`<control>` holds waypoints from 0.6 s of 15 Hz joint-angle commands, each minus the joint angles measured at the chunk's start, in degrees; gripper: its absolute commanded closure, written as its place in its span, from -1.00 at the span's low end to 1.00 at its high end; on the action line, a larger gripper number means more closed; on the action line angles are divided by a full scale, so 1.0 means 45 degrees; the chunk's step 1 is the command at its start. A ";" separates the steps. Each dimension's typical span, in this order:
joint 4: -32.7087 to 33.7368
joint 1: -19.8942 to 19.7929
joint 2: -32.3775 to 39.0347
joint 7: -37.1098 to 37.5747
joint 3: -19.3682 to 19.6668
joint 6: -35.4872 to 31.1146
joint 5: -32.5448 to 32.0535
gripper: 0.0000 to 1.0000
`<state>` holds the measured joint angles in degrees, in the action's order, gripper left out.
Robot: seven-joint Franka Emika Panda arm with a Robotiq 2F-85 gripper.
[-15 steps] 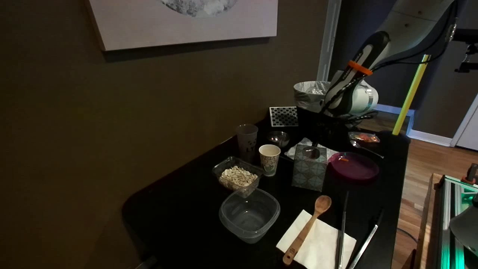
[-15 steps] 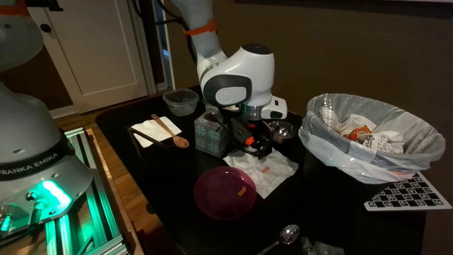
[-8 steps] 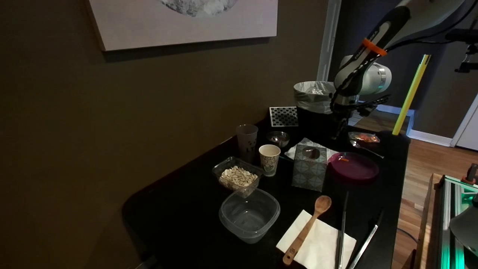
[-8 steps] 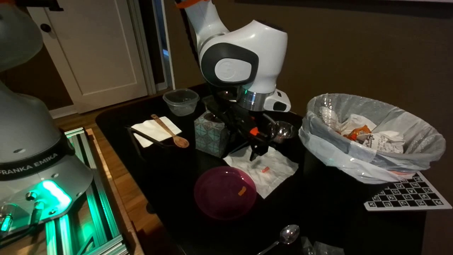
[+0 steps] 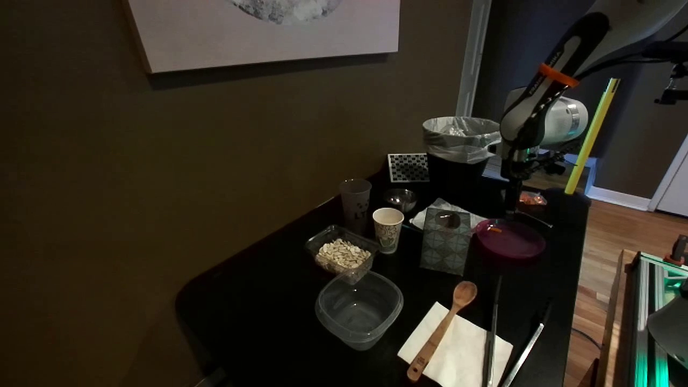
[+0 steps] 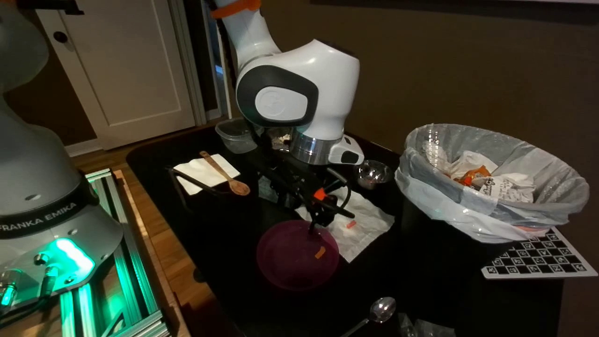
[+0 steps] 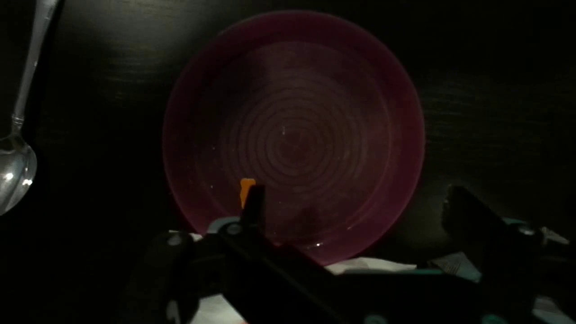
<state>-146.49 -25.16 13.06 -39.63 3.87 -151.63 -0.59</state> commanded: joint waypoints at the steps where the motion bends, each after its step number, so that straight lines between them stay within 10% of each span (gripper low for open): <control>1: -0.0881 0.0486 -0.0084 -0.0288 0.0874 -0.1691 -0.0665 -1.00; 9: -0.1034 0.0179 0.0332 -0.0214 0.0844 -0.3101 -0.0363 -1.00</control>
<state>-151.14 -24.52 14.61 -40.71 7.52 -165.66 -2.13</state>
